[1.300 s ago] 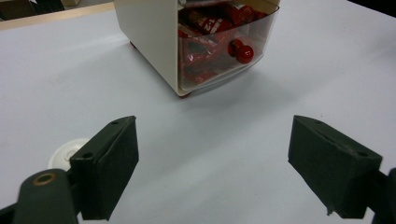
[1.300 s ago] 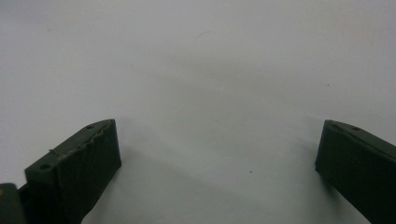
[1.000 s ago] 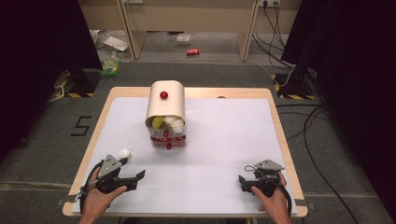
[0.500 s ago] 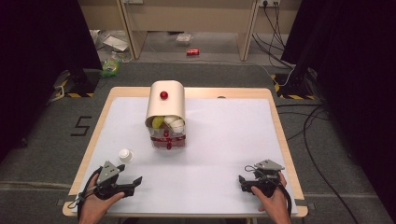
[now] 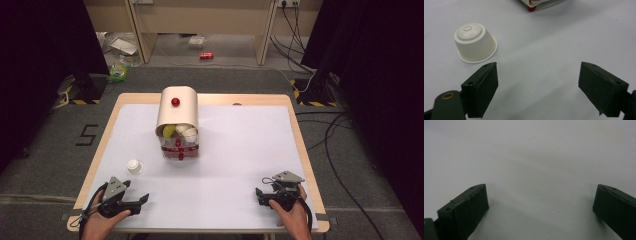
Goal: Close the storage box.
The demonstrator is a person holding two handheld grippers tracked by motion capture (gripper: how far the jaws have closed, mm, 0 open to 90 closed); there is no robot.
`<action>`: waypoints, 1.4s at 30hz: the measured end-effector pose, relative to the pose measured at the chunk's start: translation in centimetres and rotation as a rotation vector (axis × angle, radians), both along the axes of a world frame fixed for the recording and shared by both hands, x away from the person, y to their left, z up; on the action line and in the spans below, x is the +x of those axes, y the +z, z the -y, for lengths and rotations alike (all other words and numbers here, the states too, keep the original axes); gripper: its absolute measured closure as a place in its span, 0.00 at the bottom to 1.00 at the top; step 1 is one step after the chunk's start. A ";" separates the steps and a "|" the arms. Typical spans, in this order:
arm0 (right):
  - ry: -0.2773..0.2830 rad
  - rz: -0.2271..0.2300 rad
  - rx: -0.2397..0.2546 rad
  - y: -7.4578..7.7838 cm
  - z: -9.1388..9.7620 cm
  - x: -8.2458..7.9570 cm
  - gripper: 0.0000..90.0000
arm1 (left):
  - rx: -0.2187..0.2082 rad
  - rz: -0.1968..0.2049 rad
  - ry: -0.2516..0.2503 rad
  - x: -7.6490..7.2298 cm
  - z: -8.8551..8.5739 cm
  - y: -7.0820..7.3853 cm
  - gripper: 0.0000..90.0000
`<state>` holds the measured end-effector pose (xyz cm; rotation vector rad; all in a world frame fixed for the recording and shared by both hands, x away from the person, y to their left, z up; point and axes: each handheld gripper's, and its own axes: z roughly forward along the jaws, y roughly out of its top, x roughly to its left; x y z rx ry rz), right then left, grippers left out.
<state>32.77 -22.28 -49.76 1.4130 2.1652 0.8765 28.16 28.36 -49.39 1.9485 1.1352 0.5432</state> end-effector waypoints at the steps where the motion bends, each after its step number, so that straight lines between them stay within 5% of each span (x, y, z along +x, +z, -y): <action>1: 0.000 0.000 0.000 0.0 0.0 0.0 0.00 | 0.006 0.004 0.004 -0.1 -0.1 0.0 0.18; 21: -0.001 -0.001 0.000 0.0 0.0 0.0 0.00 | 0.023 -0.031 0.025 -2.2 -0.4 -1.5 0.17; 30: 0.000 -0.001 0.000 0.0 0.0 0.0 0.00 | -0.014 0.030 0.071 -3.8 -0.3 -2.2 0.17; 42: 0.003 0.000 -0.002 0.0 0.0 0.0 0.00 | -0.023 0.041 0.077 -4.3 -0.4 -2.4 0.17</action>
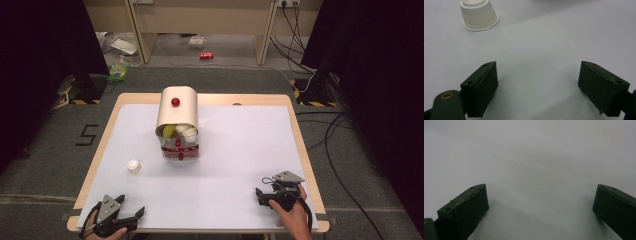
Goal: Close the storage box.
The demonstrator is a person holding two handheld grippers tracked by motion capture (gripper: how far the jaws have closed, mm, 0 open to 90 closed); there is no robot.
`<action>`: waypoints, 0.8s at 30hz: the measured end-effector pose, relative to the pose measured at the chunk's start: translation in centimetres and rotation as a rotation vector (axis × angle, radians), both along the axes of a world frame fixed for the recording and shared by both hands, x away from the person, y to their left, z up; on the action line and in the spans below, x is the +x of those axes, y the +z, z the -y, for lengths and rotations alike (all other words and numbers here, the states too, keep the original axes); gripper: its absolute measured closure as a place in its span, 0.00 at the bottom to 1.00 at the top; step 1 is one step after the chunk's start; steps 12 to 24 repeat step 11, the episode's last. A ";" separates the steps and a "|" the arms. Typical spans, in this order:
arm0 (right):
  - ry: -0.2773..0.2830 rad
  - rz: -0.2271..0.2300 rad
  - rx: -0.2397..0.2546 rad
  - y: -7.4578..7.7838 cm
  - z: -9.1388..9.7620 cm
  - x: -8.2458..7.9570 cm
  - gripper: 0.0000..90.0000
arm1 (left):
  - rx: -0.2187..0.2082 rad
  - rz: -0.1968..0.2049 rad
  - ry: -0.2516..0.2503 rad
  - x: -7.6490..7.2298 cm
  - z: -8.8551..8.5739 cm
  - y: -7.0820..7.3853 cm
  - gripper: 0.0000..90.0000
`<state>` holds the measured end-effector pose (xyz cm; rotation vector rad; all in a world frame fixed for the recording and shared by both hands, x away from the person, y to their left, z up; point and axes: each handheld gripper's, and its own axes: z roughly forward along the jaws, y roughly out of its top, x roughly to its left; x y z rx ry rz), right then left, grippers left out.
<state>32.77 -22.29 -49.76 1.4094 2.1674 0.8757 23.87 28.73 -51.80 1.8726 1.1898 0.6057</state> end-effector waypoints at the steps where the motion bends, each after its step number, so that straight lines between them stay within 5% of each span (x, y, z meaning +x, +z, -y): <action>1: -0.001 0.000 -0.001 0.0 0.0 0.0 0.00 | 0.000 0.000 0.000 0.0 0.0 0.0 0.17; 24: -0.001 -0.001 0.000 0.0 0.0 0.0 0.00 | -0.004 0.003 -0.005 0.0 -0.1 0.0 0.17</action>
